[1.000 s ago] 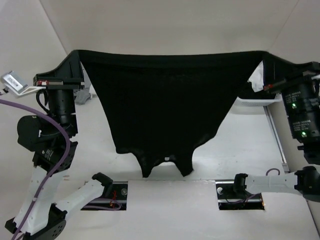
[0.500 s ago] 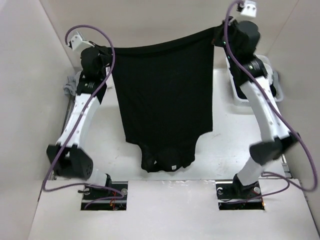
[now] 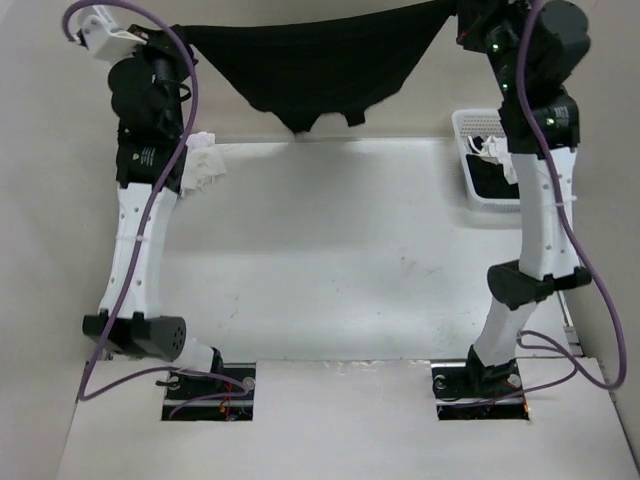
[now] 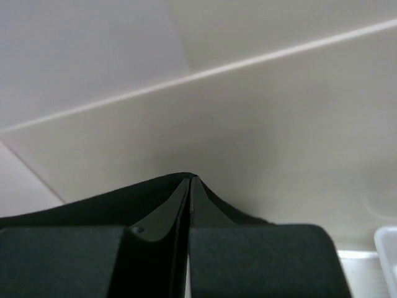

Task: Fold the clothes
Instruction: Fold the tank top

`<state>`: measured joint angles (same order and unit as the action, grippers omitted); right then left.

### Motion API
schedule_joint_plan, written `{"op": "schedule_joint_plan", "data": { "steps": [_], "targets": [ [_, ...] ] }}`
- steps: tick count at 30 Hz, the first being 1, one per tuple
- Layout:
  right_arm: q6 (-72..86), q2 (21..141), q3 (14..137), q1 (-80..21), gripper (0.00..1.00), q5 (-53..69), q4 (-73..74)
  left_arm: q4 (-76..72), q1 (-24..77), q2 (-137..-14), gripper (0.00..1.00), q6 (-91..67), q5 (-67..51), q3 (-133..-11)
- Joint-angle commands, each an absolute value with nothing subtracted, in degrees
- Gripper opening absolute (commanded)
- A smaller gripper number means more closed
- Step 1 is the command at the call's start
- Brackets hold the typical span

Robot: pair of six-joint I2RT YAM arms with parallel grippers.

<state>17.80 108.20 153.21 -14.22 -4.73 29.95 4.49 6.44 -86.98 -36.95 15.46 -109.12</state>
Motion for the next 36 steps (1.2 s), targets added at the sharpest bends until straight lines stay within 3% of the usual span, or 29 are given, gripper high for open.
{"op": "schedule_joint_plan", "data": {
  "steps": [1, 5, 14, 22, 26, 30, 33, 36],
  "targets": [
    [17.93, 102.76, 150.41, -14.28, 0.02, -3.34, 27.60, 0.36, 6.81, -81.66, 0.02, -34.37, 17.13, -106.28],
    [17.75, 94.60, 131.89, -14.37, 0.01, -3.51, 23.92, -2.72, 8.74, -76.66, 0.02, -34.28, 18.36, -95.48],
    [22.84, 60.34, 68.46, -19.19, 0.01, -4.30, 5.55, -6.42, 15.59, -53.29, 0.02, -37.52, 25.83, -54.35],
    [37.68, 36.15, 33.52, -32.89, 0.00, -6.24, 10.88, 16.66, 19.20, -25.69, 0.02, -41.73, 27.95, -35.00],
    [47.52, 26.39, 23.22, -45.36, 0.00, -11.84, 18.52, 31.60, 21.74, -19.61, 0.02, -50.69, 26.81, -32.17],
    [56.67, 19.70, 21.62, -59.42, 0.00, -20.28, 26.88, 41.56, 23.51, -14.86, 0.02, -56.51, 27.07, -30.94],
    [57.22, 22.66, 24.86, -65.33, 0.00, -25.56, 27.34, 43.59, 22.63, -12.57, 0.02, -58.09, 28.12, -30.41],
    [49.17, 32.48, 30.74, -61.24, 0.00, -26.20, 21.91, 38.00, 20.35, -16.94, 0.02, -56.35, 30.67, -31.55]
  ]
}}
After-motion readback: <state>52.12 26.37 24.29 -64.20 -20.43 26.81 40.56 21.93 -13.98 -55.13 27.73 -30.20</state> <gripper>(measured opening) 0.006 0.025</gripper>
